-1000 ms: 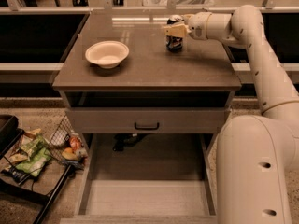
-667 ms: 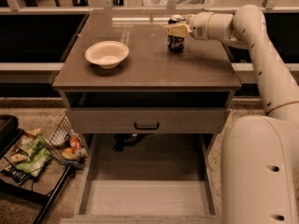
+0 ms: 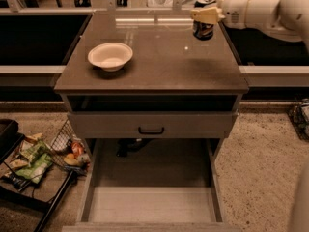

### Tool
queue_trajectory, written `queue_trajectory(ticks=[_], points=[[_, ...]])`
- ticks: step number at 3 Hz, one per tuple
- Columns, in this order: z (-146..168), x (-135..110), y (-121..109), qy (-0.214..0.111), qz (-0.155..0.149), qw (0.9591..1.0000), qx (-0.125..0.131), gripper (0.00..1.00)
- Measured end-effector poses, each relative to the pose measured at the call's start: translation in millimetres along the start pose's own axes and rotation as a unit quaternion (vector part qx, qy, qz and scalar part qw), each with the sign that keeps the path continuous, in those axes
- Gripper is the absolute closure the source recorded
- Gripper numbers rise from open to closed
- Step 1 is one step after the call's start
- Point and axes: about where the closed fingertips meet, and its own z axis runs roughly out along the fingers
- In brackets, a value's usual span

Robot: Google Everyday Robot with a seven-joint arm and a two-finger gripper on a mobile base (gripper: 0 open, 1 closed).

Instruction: Place pepsi can into middle drawer

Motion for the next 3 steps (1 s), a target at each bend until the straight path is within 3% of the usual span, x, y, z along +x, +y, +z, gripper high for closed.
queue_trajectory(ticks=[1, 2, 3], points=[[-69.4, -52.0, 26.6, -0.006, -0.029, 0.9987, 0.041, 1.0], [-127.3, -19.0, 74.7, 0.042, -0.032, 0.9974, 0.049, 1.0], [-165.1, 37.6, 98.8, 0.066, -0.025, 0.9964, 0.046, 1.0]])
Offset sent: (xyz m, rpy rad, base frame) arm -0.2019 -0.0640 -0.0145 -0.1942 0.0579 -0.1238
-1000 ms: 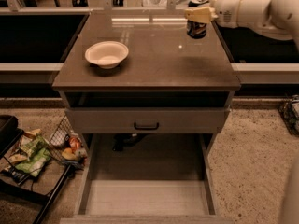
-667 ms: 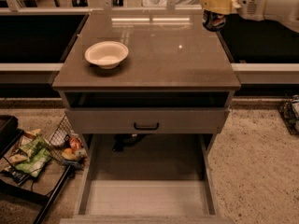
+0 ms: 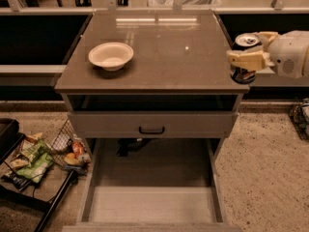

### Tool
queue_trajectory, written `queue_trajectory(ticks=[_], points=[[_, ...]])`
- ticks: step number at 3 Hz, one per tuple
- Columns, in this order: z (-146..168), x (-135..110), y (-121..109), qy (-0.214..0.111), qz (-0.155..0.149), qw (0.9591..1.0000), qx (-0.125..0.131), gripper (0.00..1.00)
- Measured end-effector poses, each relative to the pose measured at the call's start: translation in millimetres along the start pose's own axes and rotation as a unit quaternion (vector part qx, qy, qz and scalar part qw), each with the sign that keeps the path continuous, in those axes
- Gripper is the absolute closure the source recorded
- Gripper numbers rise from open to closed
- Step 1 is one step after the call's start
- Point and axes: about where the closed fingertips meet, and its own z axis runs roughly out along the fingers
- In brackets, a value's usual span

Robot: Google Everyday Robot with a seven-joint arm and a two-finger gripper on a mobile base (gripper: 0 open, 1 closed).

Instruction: Place pepsi can into middle drawer

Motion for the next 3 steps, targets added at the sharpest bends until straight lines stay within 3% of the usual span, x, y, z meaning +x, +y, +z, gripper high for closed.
queue_trajectory(ticks=[1, 2, 3], points=[[-23.9, 48.7, 21.2, -0.013, 0.004, 0.9998, -0.016, 1.0], [-29.1, 75.4, 34.0, -0.056, -0.003, 0.9974, -0.044, 1.0], [-27.8, 85.8, 37.5, -0.068, -0.006, 0.9963, -0.053, 1.0]])
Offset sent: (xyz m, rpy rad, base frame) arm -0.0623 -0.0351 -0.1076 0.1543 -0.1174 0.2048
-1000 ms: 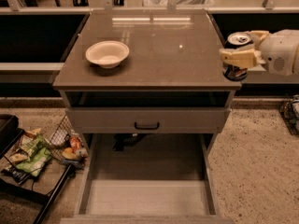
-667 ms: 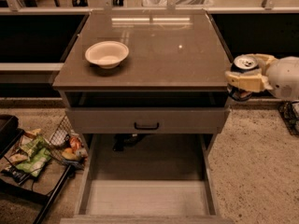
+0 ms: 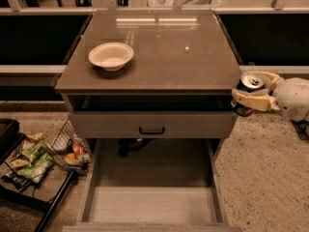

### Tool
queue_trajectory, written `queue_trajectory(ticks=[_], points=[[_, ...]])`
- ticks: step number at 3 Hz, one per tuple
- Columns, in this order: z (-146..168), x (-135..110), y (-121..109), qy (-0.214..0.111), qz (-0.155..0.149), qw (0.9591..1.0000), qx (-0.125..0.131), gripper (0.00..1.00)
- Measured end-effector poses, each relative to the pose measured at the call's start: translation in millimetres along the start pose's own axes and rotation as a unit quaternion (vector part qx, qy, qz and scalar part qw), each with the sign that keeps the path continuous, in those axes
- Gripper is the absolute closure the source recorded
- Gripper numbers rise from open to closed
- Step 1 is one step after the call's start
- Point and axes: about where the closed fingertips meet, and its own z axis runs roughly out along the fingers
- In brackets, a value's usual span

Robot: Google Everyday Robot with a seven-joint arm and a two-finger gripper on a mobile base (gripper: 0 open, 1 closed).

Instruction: Place pepsi can into middle drawer

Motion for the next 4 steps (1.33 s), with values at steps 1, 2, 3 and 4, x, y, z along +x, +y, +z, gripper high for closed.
queue_trajectory(ticks=[1, 2, 3, 4], points=[[12.5, 4.9, 3.9, 0.004, 0.0, 1.0, -0.005, 1.0], [17.3, 41.6, 32.1, -0.008, 0.026, 0.9994, -0.02, 1.0], [23.6, 114.3, 90.1, -0.016, 0.067, 0.9963, -0.051, 1.0], [44.3, 169.8, 139.3, -0.054, 0.098, 0.9904, -0.081, 1.0]])
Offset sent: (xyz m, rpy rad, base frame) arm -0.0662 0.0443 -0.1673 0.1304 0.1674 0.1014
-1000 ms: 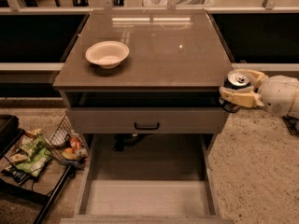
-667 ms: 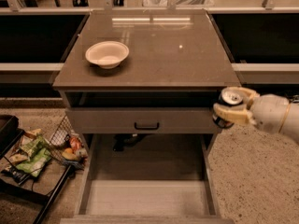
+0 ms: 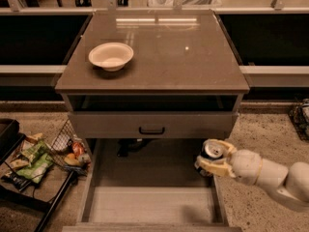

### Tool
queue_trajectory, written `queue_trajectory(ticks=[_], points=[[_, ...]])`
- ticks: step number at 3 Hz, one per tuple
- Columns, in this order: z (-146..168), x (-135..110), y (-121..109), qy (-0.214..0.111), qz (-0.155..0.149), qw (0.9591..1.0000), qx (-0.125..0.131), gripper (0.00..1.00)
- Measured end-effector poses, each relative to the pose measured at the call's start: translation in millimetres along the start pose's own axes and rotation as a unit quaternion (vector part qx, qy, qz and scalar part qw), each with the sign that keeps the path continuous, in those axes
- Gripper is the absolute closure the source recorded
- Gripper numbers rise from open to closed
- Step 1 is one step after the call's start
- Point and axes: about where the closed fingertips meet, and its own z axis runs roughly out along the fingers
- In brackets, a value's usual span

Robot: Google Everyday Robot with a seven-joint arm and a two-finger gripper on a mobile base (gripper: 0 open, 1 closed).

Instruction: Place pepsi can into middle drawer

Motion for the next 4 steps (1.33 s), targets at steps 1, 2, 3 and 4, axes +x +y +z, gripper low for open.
queue_trajectory(ticks=[1, 2, 3, 4], points=[[33.7, 46.4, 23.2, -0.023, 0.014, 0.9987, -0.042, 1.0], [38.5, 53.7, 26.1, -0.028, 0.021, 0.9983, -0.047, 1.0], [53.7, 58.0, 30.2, -0.026, 0.022, 0.9977, -0.059, 1.0], [103.8, 82.9, 49.8, -0.02, 0.03, 0.9947, -0.097, 1.0]])
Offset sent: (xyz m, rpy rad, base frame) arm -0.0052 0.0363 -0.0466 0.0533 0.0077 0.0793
